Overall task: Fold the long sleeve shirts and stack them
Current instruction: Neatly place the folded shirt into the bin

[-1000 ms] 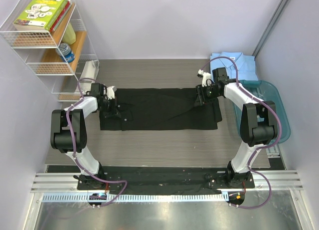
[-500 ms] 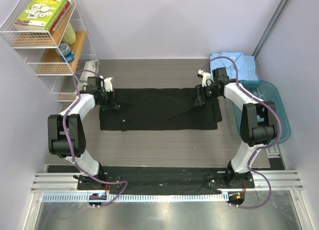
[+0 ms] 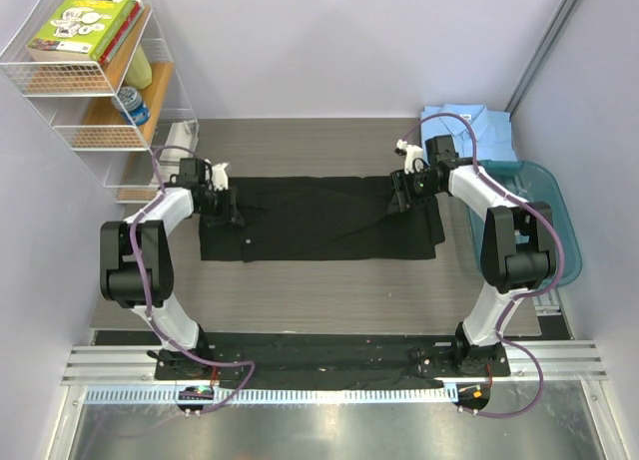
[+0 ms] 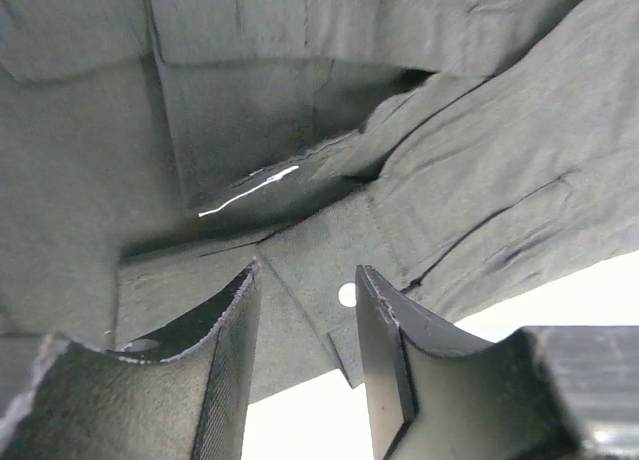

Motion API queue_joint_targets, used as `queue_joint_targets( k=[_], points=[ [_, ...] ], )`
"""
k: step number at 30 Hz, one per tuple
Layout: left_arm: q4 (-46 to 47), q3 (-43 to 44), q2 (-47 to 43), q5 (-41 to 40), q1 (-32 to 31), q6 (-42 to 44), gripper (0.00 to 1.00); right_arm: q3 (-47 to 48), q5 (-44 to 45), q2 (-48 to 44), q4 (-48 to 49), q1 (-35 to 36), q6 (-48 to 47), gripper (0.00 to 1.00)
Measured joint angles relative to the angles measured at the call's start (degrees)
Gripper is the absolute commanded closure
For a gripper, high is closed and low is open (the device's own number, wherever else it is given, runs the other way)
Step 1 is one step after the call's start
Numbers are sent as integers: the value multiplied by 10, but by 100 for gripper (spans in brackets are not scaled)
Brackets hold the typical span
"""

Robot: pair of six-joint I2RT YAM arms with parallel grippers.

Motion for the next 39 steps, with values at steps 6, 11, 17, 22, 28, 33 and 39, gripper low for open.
queue_joint_targets(
  k=[6, 11, 17, 22, 28, 33, 39],
  points=[
    [4, -2, 35, 6, 0, -5, 61, 0, 0, 0, -2, 0, -2, 47],
    [10, -3, 46, 5, 0, -11, 57, 0, 0, 0, -3, 0, -2, 47],
    [18, -5, 49, -6, -10, -14, 56, 0, 0, 0, -3, 0, -2, 47],
    [27, -7, 50, -12, -18, -14, 73, 0, 0, 0, -4, 0, -2, 47],
    [35, -14, 52, -10, -19, -14, 92, 0, 0, 0, -4, 0, -2, 47],
    [32, -21, 36, -10, -23, -11, 100, 0, -1, 0, -5, -1, -2, 47],
    [27, -21, -14, -9, -30, -11, 100, 0, -4, 0, -5, -1, -2, 47]
  ],
)
